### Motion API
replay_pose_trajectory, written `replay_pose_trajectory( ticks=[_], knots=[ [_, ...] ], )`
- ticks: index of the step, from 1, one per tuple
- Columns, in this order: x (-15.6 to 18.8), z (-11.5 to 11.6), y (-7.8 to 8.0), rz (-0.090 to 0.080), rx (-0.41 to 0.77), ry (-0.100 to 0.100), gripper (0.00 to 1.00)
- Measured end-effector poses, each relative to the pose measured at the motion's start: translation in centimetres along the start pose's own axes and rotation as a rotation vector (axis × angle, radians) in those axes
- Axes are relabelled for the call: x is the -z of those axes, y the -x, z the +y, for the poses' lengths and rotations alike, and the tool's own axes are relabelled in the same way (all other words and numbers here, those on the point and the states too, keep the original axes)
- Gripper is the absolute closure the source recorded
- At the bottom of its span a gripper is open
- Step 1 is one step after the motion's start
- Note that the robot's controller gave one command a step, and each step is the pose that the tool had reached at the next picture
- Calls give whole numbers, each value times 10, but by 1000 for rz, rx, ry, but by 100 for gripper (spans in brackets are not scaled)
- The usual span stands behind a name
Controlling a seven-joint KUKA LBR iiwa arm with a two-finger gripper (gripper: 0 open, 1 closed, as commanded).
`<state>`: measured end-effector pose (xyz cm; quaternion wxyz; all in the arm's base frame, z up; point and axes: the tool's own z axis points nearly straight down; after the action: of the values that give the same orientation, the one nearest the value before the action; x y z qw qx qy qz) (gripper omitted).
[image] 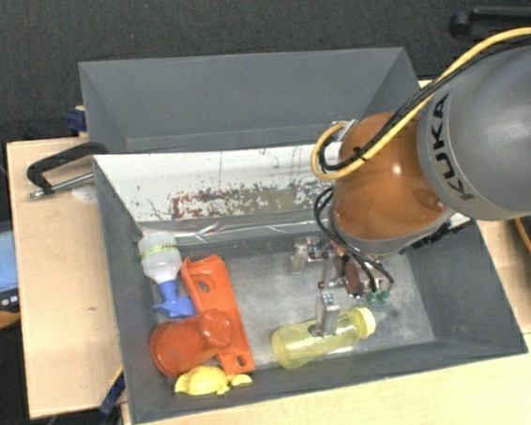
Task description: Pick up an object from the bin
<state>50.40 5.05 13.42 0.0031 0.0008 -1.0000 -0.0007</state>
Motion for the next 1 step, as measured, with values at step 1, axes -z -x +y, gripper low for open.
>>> replay_pose_trajectory(
  ticks=[1],
  knots=[
    [4,0,1,-7,-1,0,0]
  ],
)
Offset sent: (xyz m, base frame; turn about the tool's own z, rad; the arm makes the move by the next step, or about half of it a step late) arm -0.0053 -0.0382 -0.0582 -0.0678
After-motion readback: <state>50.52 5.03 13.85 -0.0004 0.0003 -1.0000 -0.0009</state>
